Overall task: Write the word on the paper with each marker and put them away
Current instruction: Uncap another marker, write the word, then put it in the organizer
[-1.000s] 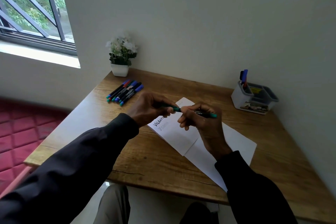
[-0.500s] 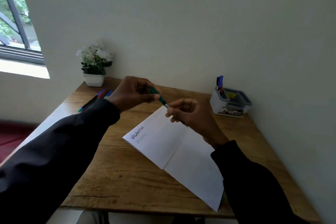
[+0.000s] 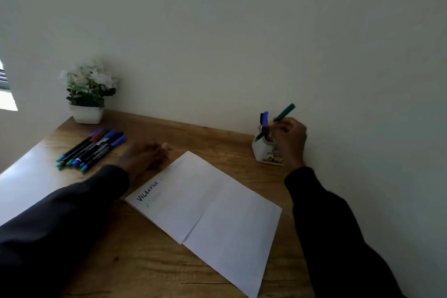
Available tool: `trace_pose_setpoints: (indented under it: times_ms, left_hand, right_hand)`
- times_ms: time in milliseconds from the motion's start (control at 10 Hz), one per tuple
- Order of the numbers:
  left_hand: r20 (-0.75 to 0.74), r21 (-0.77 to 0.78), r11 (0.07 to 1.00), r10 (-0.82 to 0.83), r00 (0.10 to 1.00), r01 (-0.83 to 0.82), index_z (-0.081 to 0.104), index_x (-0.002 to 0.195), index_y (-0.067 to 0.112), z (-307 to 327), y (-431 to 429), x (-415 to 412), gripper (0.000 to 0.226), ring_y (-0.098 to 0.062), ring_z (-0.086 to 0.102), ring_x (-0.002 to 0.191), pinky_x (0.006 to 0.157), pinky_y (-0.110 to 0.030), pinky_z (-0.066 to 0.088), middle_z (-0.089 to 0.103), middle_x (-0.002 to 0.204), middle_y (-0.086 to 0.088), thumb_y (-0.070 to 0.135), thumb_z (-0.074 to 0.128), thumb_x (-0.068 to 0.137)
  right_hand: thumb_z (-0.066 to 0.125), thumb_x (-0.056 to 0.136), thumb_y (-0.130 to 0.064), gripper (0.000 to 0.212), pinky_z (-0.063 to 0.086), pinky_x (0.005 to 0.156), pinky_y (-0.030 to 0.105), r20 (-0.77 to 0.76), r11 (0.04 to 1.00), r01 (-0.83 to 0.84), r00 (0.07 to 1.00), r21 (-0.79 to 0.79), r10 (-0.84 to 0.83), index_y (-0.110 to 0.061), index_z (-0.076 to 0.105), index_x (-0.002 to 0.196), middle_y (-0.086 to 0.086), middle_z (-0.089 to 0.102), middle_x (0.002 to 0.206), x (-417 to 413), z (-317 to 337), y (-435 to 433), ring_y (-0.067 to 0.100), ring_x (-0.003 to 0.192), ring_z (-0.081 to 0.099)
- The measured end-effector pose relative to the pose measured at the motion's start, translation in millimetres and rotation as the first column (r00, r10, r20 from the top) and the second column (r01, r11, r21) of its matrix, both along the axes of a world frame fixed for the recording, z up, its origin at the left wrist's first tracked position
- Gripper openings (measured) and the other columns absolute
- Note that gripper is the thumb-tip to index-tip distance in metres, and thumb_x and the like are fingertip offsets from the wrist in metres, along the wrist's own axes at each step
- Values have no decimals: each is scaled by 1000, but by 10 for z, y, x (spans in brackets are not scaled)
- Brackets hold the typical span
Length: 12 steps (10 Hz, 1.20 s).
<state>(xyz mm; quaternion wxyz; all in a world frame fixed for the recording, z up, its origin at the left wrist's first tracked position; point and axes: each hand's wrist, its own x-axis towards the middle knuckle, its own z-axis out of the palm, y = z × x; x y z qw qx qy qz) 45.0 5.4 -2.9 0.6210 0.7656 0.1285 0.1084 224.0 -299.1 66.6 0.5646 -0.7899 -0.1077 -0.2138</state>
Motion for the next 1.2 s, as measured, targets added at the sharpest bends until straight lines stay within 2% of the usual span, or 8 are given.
trace_pose_setpoints:
  times_ms: [100, 300, 400, 600, 700, 1000, 1100, 1200]
  left_hand:
    - [-20, 2, 1000, 6, 1000, -6, 60, 117, -11, -122, 64, -7, 30, -24, 68, 84, 73, -28, 59, 67, 112, -31, 13, 56, 99]
    - [-4, -64, 998, 23, 1000, -24, 63, 106, -6, -41, -54, -100, 19, -3, 67, 61, 59, -14, 55, 67, 92, -18, 7, 51, 100]
    - [-32, -100, 995, 21, 999, -24, 66, 104, 0, 3, -84, -134, 19, -4, 67, 60, 56, -13, 53, 70, 91, -13, 12, 52, 99]
    - [-52, -93, 995, 20, 998, -25, 67, 103, 5, 46, -94, -149, 17, -3, 67, 59, 54, -12, 52, 72, 85, -9, 13, 53, 99]
    - [-66, -98, 995, 18, 998, -24, 67, 106, 3, 63, -97, -157, 20, -2, 67, 58, 53, -11, 51, 73, 72, -1, 14, 52, 100]
    - [-18, -100, 994, 41, 999, -42, 59, 115, -14, 61, -121, -148, 29, 0, 65, 55, 53, -13, 52, 65, 83, -11, 9, 51, 100]
    - [-11, -111, 993, 35, 999, -36, 60, 114, -13, 86, -136, -166, 27, -1, 64, 55, 53, -13, 52, 63, 79, -8, 8, 49, 101]
    - [-8, -138, 990, 20, 1000, -21, 67, 107, 4, 115, -120, -215, 19, -11, 65, 69, 60, -19, 55, 71, 73, -1, 13, 52, 100]
  right_hand:
    - [75, 88, -18, 14, 64, 78, 42, 33, 993, 111, 993, -37, -110, -5, 77, 94, 10, 77, 87, 303, 118, -103, 21, 80, 75]
    - [83, 82, -17, 16, 56, 78, 30, -70, 964, 96, 991, -247, -117, -5, 78, 90, 14, 77, 90, 632, 36, -103, 22, 84, 72]
    - [85, 80, -17, 19, 55, 76, 30, -128, 953, 74, 985, -293, -115, -2, 79, 90, 14, 76, 92, 634, -79, -62, 23, 85, 71]
    - [87, 78, -15, 24, 53, 75, 26, -141, 944, 83, 981, -320, -134, -3, 80, 97, 14, 77, 98, 611, -176, -23, 20, 85, 69]
    - [88, 76, -12, 26, 54, 77, 26, -140, 941, 87, 980, -327, -140, -3, 79, 98, 14, 77, 100, 631, -185, -13, 21, 89, 70]
    - [78, 79, -4, 12, 62, 81, 37, -24, 950, 158, 985, -271, -170, -6, 78, 91, 13, 77, 91, 522, -191, 6, 24, 85, 72]
    - [77, 84, -5, 7, 52, 68, 12, 6, 971, 96, 995, -220, -97, -4, 77, 91, 6, 73, 86, 313, -171, 105, 14, 81, 68]
    - [75, 88, -6, 7, 50, 71, 7, -64, 989, -74, 996, -132, 66, -10, 74, 93, -4, 68, 83, 2, -228, 282, 5, 77, 66]
